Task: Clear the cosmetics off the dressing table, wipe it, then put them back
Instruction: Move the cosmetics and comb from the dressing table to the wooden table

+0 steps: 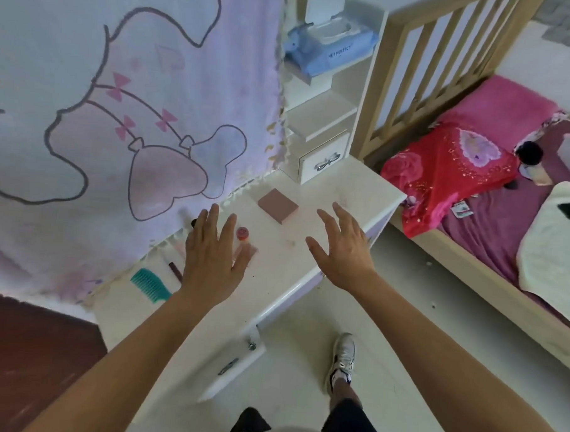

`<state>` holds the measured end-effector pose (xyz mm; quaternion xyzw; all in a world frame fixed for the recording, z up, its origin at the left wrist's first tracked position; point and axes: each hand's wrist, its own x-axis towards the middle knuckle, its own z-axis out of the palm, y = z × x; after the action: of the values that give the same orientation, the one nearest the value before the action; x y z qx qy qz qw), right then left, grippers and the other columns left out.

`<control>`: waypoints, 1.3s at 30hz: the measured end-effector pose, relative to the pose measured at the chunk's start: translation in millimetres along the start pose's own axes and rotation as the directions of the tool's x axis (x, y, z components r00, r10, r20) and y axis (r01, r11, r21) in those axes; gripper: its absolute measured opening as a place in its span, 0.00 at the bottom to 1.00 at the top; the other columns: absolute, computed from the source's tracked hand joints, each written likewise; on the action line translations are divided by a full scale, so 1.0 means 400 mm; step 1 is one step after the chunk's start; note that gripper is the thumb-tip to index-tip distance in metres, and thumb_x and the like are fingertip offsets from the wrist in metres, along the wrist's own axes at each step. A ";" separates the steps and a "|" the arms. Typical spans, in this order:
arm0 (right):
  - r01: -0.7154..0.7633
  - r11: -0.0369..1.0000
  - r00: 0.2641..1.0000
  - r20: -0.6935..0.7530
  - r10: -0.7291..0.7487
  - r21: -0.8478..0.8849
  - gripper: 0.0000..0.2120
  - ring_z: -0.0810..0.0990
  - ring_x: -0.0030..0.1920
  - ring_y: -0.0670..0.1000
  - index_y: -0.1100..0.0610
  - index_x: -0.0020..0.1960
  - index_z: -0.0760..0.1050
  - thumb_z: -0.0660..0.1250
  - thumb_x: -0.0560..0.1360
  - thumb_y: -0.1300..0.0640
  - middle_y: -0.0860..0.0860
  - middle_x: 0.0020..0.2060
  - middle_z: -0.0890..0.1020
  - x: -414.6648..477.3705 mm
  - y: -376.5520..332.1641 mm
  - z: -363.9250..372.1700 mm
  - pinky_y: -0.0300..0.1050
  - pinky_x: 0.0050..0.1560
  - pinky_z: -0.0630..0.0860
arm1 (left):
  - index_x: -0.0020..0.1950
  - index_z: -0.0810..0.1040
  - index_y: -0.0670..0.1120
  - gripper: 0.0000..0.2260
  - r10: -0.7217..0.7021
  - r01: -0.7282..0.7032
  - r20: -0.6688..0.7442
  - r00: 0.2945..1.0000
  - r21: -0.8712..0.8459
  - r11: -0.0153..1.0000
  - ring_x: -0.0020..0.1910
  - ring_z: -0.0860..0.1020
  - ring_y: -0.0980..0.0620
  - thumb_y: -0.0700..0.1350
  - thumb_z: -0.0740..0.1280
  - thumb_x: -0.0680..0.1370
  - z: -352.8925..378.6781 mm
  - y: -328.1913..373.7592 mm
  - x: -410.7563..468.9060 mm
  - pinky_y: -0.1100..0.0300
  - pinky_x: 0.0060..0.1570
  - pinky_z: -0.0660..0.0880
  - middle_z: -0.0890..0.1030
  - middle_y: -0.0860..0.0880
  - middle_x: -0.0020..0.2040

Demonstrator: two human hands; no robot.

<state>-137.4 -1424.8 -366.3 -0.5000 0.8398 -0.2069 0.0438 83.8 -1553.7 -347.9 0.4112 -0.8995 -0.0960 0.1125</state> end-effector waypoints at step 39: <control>0.144 0.988 0.793 0.603 -0.086 -0.048 0.31 0.75 0.49 0.58 0.51 0.65 0.70 0.72 0.64 0.46 0.54 0.56 0.73 0.640 0.093 0.484 0.46 0.44 0.72 | 0.58 0.78 0.40 0.21 -0.554 0.615 0.317 0.770 -0.136 0.777 0.58 0.73 0.37 0.39 0.73 0.66 0.471 -0.099 0.283 0.47 0.50 0.76 0.78 0.42 0.57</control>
<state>-240.7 -1687.9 -523.2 -0.5912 0.7595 -0.0022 0.2714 -12.9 -1650.4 -524.7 0.6396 -0.7145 -0.2836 0.0057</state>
